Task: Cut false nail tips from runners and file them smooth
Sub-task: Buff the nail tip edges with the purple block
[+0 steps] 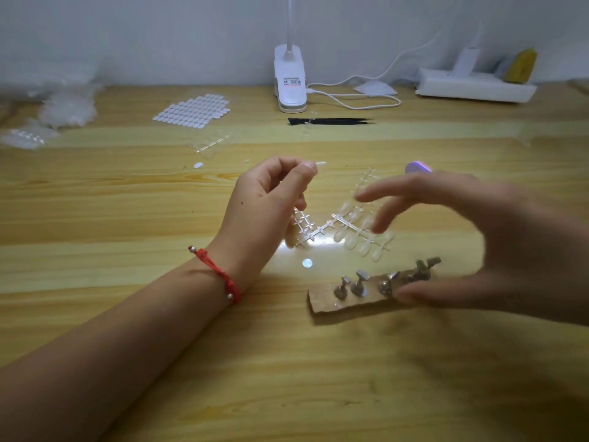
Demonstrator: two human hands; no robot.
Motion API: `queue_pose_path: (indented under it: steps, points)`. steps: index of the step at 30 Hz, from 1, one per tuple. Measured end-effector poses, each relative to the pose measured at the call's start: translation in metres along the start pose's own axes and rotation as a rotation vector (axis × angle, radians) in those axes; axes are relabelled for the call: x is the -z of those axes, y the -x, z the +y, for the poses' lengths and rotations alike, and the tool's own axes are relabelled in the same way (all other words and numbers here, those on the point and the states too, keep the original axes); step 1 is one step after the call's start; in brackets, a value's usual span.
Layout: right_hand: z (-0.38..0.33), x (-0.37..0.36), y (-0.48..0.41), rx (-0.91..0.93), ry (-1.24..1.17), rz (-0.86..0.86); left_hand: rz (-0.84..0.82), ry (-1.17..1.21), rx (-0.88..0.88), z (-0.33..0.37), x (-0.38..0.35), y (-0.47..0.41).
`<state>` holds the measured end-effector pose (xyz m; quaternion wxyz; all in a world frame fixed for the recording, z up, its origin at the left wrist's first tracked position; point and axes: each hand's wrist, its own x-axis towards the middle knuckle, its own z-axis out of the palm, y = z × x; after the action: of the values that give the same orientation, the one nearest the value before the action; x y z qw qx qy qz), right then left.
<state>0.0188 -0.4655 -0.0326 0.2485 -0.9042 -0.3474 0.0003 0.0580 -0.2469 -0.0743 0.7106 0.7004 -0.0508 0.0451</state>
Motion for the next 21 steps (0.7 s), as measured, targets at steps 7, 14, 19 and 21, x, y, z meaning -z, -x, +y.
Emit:
queue_pose_path:
  steps: [7,14,19,21]
  points:
    - [0.012,-0.001,0.024,-0.085,0.037,-0.023,-0.003,-0.006,-0.011,0.000,-0.001,0.001]
    - [0.004,-0.017,0.022,-0.039,0.058,0.005,0.004,-0.023,-0.029,0.000,-0.001,0.001]
    - [0.009,0.005,0.017,-0.040,-0.163,-0.016,-0.012,-0.019,-0.021,0.000,-0.001,0.002]
    - [0.026,0.027,0.003,-0.165,-0.323,0.174,-0.017,-0.030,-0.022,0.001,-0.002,0.002]
